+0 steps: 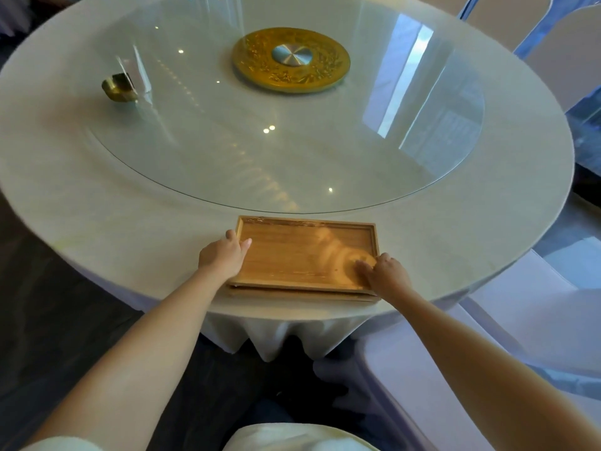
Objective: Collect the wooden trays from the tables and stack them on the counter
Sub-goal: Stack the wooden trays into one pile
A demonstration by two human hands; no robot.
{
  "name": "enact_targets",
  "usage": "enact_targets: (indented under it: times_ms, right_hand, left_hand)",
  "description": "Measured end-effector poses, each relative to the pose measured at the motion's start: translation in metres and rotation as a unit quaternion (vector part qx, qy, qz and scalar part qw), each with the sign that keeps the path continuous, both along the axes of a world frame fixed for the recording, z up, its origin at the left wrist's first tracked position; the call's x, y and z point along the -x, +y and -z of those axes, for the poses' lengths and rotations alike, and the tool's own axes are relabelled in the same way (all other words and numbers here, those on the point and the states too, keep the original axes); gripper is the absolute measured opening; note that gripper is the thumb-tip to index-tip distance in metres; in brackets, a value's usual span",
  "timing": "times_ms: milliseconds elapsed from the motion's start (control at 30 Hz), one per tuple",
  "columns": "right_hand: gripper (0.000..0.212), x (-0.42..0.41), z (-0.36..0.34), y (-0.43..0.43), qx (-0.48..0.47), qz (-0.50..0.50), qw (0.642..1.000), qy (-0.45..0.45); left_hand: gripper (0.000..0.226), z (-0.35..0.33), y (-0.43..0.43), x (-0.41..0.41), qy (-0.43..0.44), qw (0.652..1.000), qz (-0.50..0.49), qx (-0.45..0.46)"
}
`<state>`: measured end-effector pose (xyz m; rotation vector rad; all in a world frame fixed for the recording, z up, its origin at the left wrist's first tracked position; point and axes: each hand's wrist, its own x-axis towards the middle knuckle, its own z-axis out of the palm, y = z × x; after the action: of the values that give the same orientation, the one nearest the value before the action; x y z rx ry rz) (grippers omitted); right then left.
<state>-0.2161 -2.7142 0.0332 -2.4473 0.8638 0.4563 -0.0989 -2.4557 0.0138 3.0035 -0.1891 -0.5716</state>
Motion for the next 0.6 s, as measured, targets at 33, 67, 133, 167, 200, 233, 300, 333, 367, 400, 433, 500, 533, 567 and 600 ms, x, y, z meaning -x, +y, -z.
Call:
enact_targets:
  times_ms: [33,67,133,167,200,233,300,333,367,400,433,500,533,567,600]
  right_hand:
    - [0.063,0.0003,-0.0002,0.0000,0.001,0.000,1.000,0.002]
    - [0.063,0.0006,-0.0005,0.0001,0.004,-0.002,1.000,0.004]
    - [0.064,0.0016,-0.0010,0.0002,0.007,-0.008,1.000,0.012]
    - [0.064,0.0021,-0.0010,0.0002,0.006,-0.010,1.000,0.015]
    - [0.064,0.0028,-0.0008,0.0001,0.005,-0.011,1.000,0.016]
    - [0.064,0.0031,-0.0007,0.0000,0.004,-0.011,1.000,0.016]
    - [0.064,0.0039,0.0003,-0.0005,0.001,-0.008,1.000,0.014]
    - [0.064,0.0043,0.0010,-0.0008,0.000,-0.007,1.000,0.012]
    - [0.064,0.0049,0.0017,-0.0009,-0.002,-0.006,1.000,0.011]
    - [0.065,0.0052,0.0024,-0.0009,-0.004,-0.003,1.000,0.009]
    - [0.065,0.0054,0.0029,-0.0008,-0.008,0.000,1.000,0.008]
    - [0.064,0.0062,0.0038,-0.0011,-0.022,0.006,1.000,0.006]
    - [0.063,0.0066,0.0042,-0.0011,-0.032,0.010,0.999,0.004]
    - [0.061,0.0068,0.0040,-0.0009,-0.042,0.015,0.999,0.001]
    - [0.060,0.0071,0.0037,-0.0009,-0.049,0.018,0.999,-0.003]
  left_hand:
    - [0.051,0.0000,0.0001,0.0003,-0.001,1.000,-0.002,-0.001]
    - [0.051,0.0002,0.0003,0.0010,-0.003,1.000,-0.003,-0.001]
    - [0.050,0.0012,0.0009,0.0027,-0.006,1.000,-0.003,-0.003]
    - [0.050,0.0017,0.0013,0.0038,-0.006,1.000,-0.003,-0.005]
    - [0.050,0.0023,0.0021,0.0046,-0.006,1.000,-0.002,-0.006]
    - [0.050,0.0024,0.0025,0.0052,-0.007,1.000,-0.001,-0.007]
    - [0.050,0.0020,0.0023,0.0062,-0.009,1.000,0.000,-0.008]
    - [0.050,0.0021,0.0021,0.0068,-0.009,1.000,-0.001,-0.007]
    - [0.049,0.0023,0.0020,0.0073,-0.009,1.000,-0.003,-0.004]
    - [0.049,0.0030,0.0024,0.0076,-0.008,1.000,-0.005,-0.001]
    - [0.049,0.0035,0.0030,0.0079,-0.005,1.000,-0.008,0.004]
    - [0.049,0.0056,0.0051,0.0081,0.001,1.000,-0.013,0.017]
    - [0.049,0.0068,0.0062,0.0079,0.003,1.000,-0.016,0.023]
    - [0.049,0.0073,0.0064,0.0080,0.003,0.999,-0.019,0.029]
    - [0.050,0.0078,0.0065,0.0077,0.004,0.999,-0.025,0.034]
